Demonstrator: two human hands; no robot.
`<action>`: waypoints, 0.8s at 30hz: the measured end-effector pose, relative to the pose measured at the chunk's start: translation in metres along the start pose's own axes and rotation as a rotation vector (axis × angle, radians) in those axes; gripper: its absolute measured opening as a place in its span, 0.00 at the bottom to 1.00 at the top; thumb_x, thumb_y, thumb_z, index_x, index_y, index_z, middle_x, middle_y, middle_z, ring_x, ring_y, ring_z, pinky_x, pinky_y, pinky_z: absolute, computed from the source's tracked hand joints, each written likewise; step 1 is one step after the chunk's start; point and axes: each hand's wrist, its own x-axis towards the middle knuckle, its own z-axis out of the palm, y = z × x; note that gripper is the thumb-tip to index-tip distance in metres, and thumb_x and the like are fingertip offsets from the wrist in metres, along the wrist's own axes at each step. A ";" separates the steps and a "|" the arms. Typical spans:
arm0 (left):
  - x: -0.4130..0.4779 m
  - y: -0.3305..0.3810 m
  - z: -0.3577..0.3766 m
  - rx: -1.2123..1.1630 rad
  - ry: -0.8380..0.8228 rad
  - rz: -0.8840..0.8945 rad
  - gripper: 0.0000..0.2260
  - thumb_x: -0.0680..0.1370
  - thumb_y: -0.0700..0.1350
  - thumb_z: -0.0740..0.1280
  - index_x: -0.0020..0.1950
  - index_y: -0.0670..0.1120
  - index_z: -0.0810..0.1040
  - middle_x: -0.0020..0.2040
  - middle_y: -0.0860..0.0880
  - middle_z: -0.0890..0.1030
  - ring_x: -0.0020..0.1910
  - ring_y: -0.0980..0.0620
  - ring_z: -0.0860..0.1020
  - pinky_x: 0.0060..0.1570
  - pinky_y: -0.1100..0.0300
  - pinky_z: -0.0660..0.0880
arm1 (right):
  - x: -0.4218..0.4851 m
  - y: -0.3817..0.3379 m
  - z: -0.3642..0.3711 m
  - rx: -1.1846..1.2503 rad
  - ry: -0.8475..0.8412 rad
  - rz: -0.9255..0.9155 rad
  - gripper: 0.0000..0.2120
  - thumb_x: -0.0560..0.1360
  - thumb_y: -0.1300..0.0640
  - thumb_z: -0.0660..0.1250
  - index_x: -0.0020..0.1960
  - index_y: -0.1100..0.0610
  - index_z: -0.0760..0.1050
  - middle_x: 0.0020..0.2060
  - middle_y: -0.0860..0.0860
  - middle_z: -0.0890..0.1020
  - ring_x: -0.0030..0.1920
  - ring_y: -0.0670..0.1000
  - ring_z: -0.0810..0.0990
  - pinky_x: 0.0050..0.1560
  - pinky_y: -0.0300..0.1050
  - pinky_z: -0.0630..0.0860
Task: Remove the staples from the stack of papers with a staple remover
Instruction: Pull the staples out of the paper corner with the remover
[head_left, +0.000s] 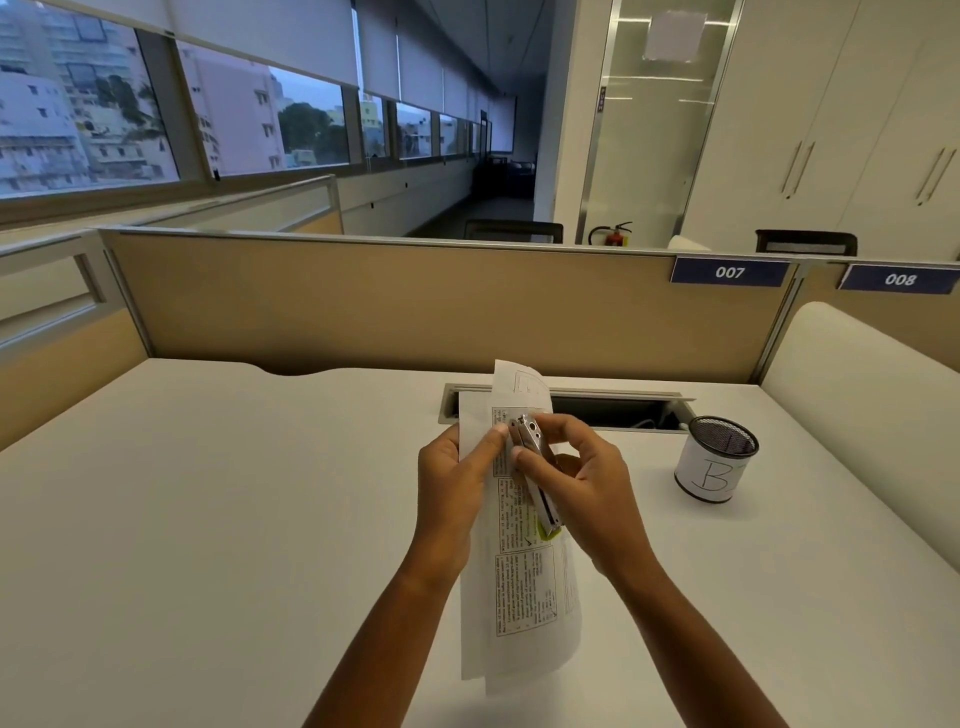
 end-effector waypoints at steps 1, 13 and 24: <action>-0.001 0.001 0.000 -0.003 0.005 0.008 0.05 0.74 0.46 0.63 0.41 0.57 0.74 0.40 0.54 0.79 0.35 0.53 0.79 0.26 0.71 0.76 | 0.000 0.000 -0.001 0.019 0.002 0.010 0.11 0.72 0.59 0.67 0.44 0.43 0.71 0.42 0.42 0.78 0.38 0.43 0.81 0.31 0.28 0.77; -0.006 0.007 -0.003 -0.045 0.030 -0.002 0.03 0.74 0.47 0.63 0.44 0.53 0.76 0.45 0.49 0.81 0.38 0.50 0.80 0.35 0.61 0.77 | -0.004 -0.004 -0.013 0.761 -0.163 0.677 0.16 0.78 0.49 0.54 0.53 0.58 0.74 0.31 0.54 0.84 0.26 0.47 0.79 0.30 0.38 0.79; -0.007 0.003 -0.005 -0.090 0.064 -0.040 0.03 0.74 0.48 0.63 0.41 0.53 0.76 0.40 0.51 0.81 0.36 0.53 0.80 0.27 0.70 0.76 | -0.013 0.008 -0.016 0.978 0.037 0.966 0.08 0.76 0.61 0.59 0.48 0.65 0.74 0.41 0.61 0.77 0.43 0.57 0.77 0.37 0.53 0.79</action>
